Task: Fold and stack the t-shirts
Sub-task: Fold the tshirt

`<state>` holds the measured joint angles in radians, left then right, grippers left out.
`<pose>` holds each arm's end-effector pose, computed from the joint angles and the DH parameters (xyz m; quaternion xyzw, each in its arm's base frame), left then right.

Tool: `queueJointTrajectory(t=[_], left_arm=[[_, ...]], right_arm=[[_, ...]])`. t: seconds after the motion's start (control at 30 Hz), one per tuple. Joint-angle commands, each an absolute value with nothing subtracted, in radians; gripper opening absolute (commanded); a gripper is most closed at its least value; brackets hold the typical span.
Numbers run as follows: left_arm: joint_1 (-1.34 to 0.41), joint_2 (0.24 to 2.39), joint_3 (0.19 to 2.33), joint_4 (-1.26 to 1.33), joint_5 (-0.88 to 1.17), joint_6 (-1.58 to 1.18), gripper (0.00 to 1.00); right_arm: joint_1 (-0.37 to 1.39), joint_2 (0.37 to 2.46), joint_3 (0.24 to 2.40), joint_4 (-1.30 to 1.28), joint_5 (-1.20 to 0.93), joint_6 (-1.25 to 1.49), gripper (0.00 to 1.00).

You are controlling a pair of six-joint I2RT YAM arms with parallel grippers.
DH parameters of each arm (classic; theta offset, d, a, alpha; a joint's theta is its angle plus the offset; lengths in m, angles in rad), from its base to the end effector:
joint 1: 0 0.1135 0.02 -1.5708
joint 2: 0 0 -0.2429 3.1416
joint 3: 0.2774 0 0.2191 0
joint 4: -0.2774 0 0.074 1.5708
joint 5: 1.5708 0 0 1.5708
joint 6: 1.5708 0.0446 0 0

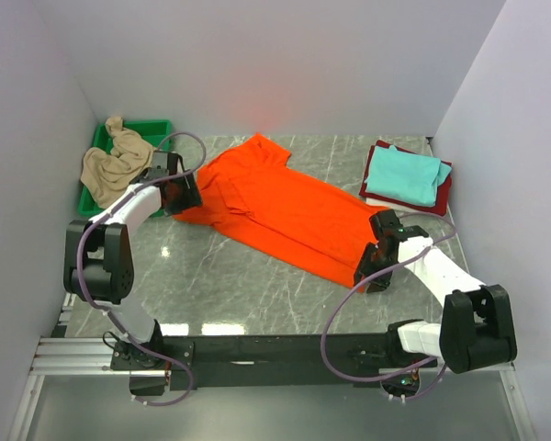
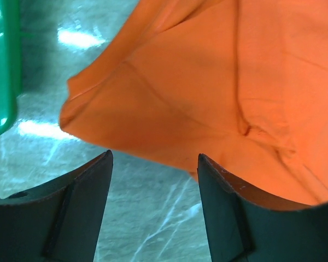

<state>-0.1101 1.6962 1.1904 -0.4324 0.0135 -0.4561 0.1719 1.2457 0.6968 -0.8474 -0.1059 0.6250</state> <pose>0.3318 -0.0373 0.2092 -0.1615 0.9365 -0.0930 0.2969 0.1707 0.0344 0.1684 0.2190 0.9704 0.0824 0.0597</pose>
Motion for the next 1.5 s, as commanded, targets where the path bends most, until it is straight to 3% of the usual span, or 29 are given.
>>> queueJointTrajectory(t=[0.0,0.5,0.63,0.83,1.47], left_arm=[[-0.098,1.640,1.163,-0.414,0.011,-0.443,0.68],[-0.083,1.618,1.111,-0.408,0.002,-0.440,0.57],[-0.078,1.628,1.101,-0.408,0.003,-0.439,0.56],[-0.063,1.647,1.094,-0.408,-0.028,-0.433,0.55],[-0.060,1.767,1.114,-0.367,-0.038,-0.468,0.54]], right_arm=[[0.187,1.244,0.680,-0.836,-0.058,0.680,0.48],[0.189,1.341,0.650,-0.741,-0.052,0.683,0.37],[0.190,1.364,0.641,-0.721,-0.061,0.680,0.29],[0.189,1.364,0.640,-0.730,-0.043,0.676,0.00],[0.189,1.362,0.644,-0.736,-0.041,0.675,0.00]])
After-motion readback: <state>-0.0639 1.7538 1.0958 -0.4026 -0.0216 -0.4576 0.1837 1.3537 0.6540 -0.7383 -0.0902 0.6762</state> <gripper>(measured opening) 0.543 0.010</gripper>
